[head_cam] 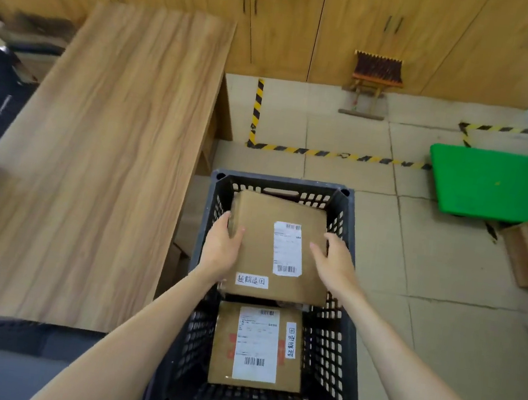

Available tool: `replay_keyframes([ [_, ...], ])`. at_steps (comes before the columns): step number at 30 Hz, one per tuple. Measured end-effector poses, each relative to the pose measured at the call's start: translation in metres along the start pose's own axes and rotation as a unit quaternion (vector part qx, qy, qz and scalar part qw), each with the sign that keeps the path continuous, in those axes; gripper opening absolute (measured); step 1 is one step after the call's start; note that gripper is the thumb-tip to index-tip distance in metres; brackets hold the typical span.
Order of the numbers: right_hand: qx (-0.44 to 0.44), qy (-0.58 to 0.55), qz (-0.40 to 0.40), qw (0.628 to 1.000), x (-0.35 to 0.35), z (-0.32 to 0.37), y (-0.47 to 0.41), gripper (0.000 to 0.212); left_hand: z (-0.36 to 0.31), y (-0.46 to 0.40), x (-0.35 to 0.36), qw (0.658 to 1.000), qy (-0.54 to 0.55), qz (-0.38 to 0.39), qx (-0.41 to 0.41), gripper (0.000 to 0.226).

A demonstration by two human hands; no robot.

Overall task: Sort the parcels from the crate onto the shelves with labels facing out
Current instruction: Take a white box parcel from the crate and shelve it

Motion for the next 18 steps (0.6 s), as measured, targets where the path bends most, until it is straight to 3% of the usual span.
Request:
replay_keyframes([
  [3,-0.083,0.064,-0.007,0.994,-0.029,0.054,0.016,0.048,-0.054,0.003,-0.021,0.99,-0.11,0.031,0.079,0.055],
  [8,-0.249,0.166,-0.003,0.954,-0.047,0.158,0.06,0.031,-0.126,0.032,-0.069,0.938,-0.306,0.029,0.158,0.05],
  [12,-0.367,0.235,0.005,0.9,-0.034,0.229,0.118,0.035,-0.144,0.074,-0.128,0.914,-0.379,-0.011,0.141,0.05],
  [18,-0.527,0.292,0.013,0.798,0.033,0.308,0.252,0.042,-0.132,0.187,-0.255,0.887,-0.436,-0.14,0.058,0.05],
])
Point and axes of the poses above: each hand's wrist, its own y-axis away from the middle knuckle, its own x-axis out of the palm, z = x × y, the point moved 10 cm from there along -y, towards the middle knuckle, and after that the axes turned 13 degrees about x, right-handed, at the moved point
